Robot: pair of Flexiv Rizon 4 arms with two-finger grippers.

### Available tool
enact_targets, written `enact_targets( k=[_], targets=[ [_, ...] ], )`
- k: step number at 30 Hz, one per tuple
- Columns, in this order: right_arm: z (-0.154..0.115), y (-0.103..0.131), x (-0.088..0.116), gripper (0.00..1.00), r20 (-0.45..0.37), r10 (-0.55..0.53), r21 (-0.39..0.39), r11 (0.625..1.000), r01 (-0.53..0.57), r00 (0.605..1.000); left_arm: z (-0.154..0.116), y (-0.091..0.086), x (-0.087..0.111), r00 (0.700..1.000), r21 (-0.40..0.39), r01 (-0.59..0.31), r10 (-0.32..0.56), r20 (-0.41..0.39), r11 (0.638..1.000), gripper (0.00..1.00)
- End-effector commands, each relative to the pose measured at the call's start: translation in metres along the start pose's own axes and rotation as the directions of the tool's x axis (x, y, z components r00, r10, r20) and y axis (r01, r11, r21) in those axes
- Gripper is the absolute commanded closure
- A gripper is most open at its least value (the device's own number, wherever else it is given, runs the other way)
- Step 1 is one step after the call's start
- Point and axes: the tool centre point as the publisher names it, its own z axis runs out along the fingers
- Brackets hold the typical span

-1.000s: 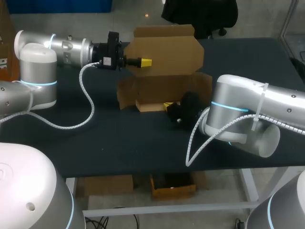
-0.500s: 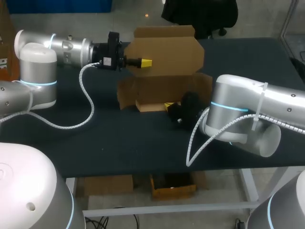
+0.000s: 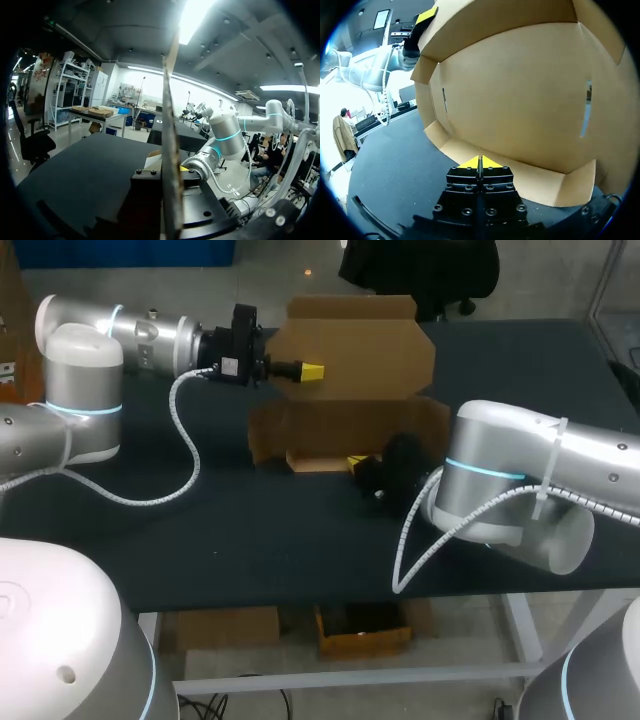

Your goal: Assemble the packaging by folding the flat box into shape, placing the metal phone stand inside, and closing the box properly

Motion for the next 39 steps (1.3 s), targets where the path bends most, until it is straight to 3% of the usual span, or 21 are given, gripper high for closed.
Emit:
enact_targets(
  k=[1, 39],
  targets=[
    [0.0015, -0.0044, 0.0026, 1.00, 0.016, -0.002, -0.013, 1.000, 0.002, 1.000, 0.0013, 0.0013, -0.0041, 1.000, -0.005, 0.002, -0.002, -0.017, 1.000, 1.00],
    [0.0075, -0.0075, 0.0022, 1.00, 0.056, -0.017, 0.012, 1.000, 0.016, 0.998, -0.0002, 0.0048, -0.0035, 1.000, -0.004, 0.005, -0.006, -0.025, 1.000, 1.00]
  ],
)
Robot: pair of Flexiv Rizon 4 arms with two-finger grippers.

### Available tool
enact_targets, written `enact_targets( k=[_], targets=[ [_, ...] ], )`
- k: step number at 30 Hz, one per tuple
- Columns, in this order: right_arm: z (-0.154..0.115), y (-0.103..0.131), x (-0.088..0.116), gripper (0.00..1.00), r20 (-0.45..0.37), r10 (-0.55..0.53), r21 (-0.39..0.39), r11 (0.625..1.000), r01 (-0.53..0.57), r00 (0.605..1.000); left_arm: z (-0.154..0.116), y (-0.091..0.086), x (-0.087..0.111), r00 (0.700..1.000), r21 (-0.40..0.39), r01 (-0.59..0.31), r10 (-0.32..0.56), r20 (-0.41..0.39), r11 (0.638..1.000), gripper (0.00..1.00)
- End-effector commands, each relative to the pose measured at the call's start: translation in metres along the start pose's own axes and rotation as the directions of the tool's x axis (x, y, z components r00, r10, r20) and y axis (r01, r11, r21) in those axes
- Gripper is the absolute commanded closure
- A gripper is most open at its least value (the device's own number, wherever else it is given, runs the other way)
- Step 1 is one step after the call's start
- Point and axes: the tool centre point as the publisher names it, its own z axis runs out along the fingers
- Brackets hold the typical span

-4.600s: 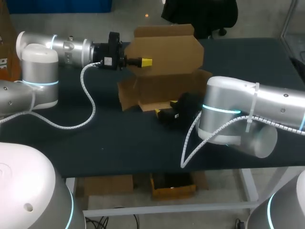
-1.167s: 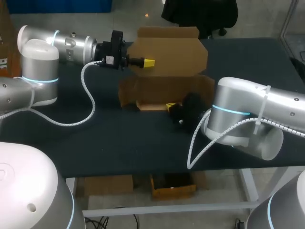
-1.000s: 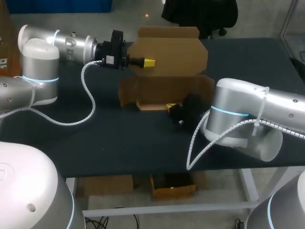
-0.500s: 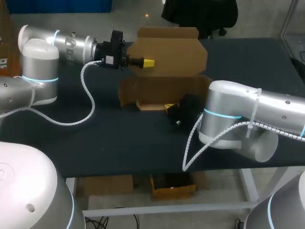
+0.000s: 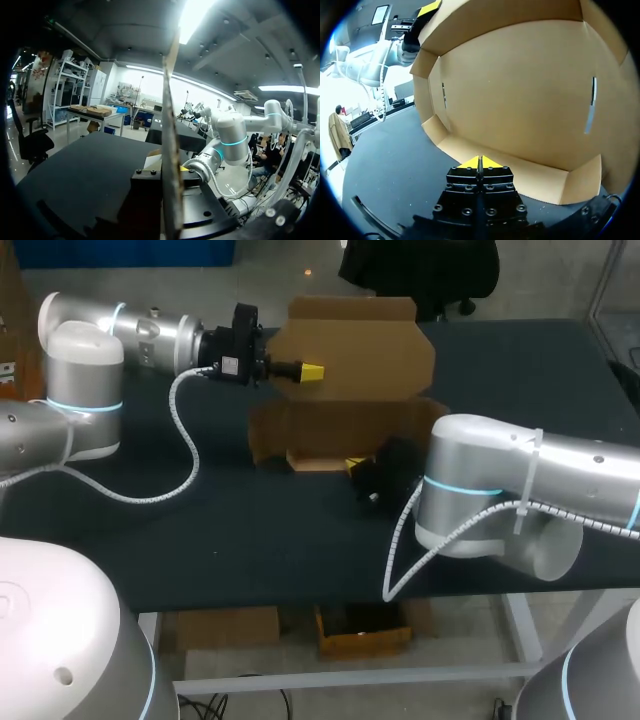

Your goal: Assemble the packaging by folding the flat box into shape, placing the metal phone stand inside, and closing the box properly

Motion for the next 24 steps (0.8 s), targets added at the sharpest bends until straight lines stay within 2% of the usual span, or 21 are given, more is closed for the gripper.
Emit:
enact_targets(
  k=[1, 24],
  targets=[
    [0.0017, -0.0012, 0.0021, 1.00, 0.007, -0.001, -0.003, 1.000, 0.001, 1.000, -0.0002, 0.0025, -0.0009, 1.000, 0.002, 0.001, -0.001, -0.006, 1.000, 1.00],
    [0.0015, -0.0017, 0.0026, 1.00, 0.005, 0.000, 0.000, 1.000, 0.000, 1.000, 0.0037, 0.0112, 0.0049, 1.000, 0.009, 0.018, -0.018, -0.019, 1.000, 1.00]
  ],
)
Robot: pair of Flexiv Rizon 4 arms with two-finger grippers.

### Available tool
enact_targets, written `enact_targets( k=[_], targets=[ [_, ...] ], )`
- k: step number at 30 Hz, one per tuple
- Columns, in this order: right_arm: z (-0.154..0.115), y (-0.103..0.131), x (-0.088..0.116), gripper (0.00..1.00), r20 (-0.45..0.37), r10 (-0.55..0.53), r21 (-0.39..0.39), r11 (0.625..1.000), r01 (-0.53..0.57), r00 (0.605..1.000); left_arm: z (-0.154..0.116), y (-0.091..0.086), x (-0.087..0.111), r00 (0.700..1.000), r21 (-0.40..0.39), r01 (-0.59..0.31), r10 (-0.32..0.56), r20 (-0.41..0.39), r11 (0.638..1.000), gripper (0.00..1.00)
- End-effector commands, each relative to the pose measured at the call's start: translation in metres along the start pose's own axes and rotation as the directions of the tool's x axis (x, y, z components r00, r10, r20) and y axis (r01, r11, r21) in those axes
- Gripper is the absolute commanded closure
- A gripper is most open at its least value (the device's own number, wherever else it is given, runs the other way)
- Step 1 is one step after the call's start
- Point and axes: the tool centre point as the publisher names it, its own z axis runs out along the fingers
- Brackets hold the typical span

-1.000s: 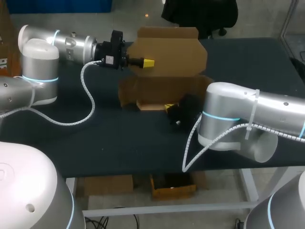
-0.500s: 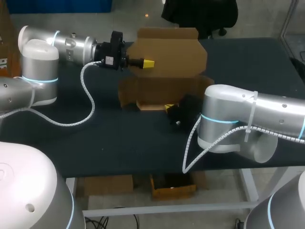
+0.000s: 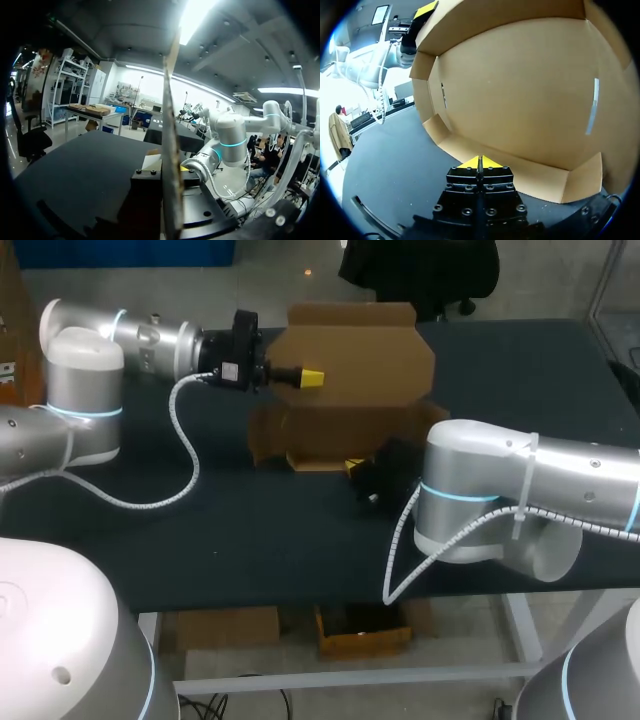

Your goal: Assemble the packaging by folding the flat box into shape, placing the metal phone stand inside, and closing the box properly

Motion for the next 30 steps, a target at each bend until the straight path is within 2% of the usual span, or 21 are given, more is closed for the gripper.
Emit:
enact_targets(
  k=[1, 30],
  targets=[
    [0.0016, -0.0004, 0.0016, 1.00, 0.006, -0.001, 0.000, 1.000, 0.001, 1.000, 0.0019, 0.0035, -0.0008, 1.000, 0.000, 0.001, -0.001, -0.007, 1.000, 1.00],
    [0.0010, 0.0013, 0.0032, 1.00, 0.002, -0.001, -0.005, 1.000, 0.001, 1.000, 0.0072, 0.0063, 0.0014, 1.000, -0.011, 0.004, -0.004, -0.019, 1.000, 1.00]
  ],
)
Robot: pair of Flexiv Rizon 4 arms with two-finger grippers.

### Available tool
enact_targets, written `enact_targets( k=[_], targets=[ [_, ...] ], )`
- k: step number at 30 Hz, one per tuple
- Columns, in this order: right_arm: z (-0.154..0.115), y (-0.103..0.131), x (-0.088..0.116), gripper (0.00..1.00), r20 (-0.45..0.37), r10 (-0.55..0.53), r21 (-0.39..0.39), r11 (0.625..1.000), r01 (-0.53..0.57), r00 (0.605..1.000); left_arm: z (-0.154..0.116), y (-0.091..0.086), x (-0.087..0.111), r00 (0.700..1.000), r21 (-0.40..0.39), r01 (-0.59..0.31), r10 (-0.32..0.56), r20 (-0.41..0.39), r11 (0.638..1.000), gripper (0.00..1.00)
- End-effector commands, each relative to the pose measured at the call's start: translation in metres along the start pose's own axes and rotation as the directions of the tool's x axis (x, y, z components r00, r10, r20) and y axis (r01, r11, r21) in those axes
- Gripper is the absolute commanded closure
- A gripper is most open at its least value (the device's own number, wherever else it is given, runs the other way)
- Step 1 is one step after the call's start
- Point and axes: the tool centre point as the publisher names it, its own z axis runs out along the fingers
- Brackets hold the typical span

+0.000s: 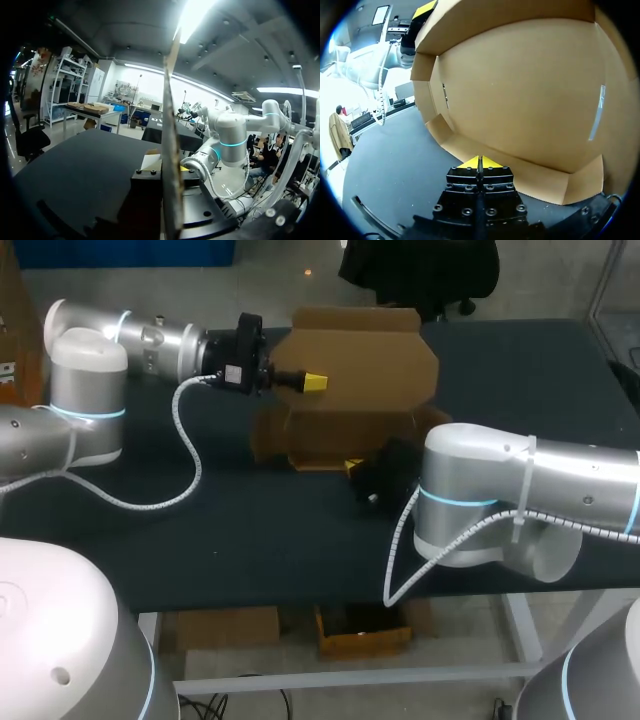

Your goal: Assemble the packaging by folding the flat box into shape, placing the metal phone stand inside, and closing the box properly

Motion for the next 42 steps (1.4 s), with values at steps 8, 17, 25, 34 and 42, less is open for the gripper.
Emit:
enact_targets(
  k=[8, 17, 25, 34, 42],
  targets=[
    [-0.003, 0.003, 0.005, 1.00, -0.005, -0.001, -0.015, 1.000, 0.001, 1.000, 0.001, 0.002, -0.002, 1.000, 0.000, 0.001, -0.001, -0.006, 1.000, 1.00],
    [-0.020, 0.013, 0.015, 1.00, -0.014, -0.020, -0.044, 0.999, 0.019, 1.000, 0.001, 0.002, -0.002, 1.000, 0.000, 0.001, -0.001, -0.006, 1.000, 1.00],
    [-0.047, 0.016, 0.022, 1.00, -0.026, -0.026, -0.020, 0.999, 0.025, 0.999, 0.001, 0.002, -0.002, 1.000, 0.000, 0.001, -0.001, -0.006, 1.000, 1.00],
    [-0.092, 0.017, 0.017, 1.00, -0.040, 0.000, 0.014, 1.000, 0.000, 0.999, 0.001, 0.002, -0.002, 1.000, 0.000, 0.001, -0.001, -0.006, 1.000, 1.00],
    [-0.126, 0.018, 0.010, 1.00, -0.042, 0.008, 0.042, 0.999, -0.006, 0.999, 0.001, 0.002, -0.002, 1.000, 0.000, 0.001, -0.001, -0.006, 1.000, 1.00]
  ],
)
